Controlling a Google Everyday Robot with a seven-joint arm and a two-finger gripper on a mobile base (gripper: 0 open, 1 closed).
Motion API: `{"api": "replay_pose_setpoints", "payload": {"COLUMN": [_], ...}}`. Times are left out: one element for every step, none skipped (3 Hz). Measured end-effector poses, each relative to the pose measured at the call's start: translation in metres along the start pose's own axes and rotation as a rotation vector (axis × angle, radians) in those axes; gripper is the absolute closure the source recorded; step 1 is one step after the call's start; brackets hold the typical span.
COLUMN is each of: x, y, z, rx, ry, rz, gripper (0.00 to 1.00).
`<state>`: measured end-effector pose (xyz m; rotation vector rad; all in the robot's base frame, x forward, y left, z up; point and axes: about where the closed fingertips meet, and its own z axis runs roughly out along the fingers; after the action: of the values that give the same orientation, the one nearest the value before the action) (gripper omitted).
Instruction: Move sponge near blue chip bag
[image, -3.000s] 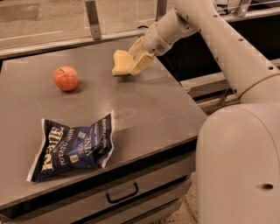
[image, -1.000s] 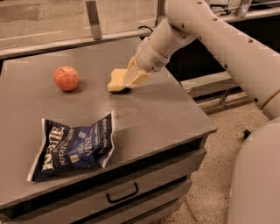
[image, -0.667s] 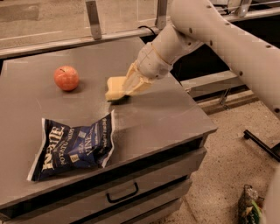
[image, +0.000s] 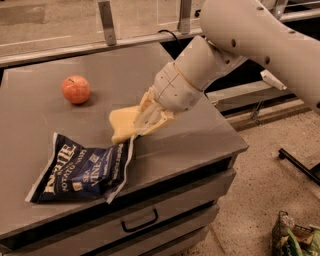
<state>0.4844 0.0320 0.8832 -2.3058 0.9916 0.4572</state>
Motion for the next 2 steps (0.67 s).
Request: {"api": "replay_pose_setpoints", "payload": {"x": [-0.0005,-0.0015], "y": [0.0010,0.0010], "z": [0.0018,0.0029], "rx": [-0.004,-0.005], "ry": [0.001,0.000], "rz": [0.000,-0.002], "gripper": [0.59,0.35]}}
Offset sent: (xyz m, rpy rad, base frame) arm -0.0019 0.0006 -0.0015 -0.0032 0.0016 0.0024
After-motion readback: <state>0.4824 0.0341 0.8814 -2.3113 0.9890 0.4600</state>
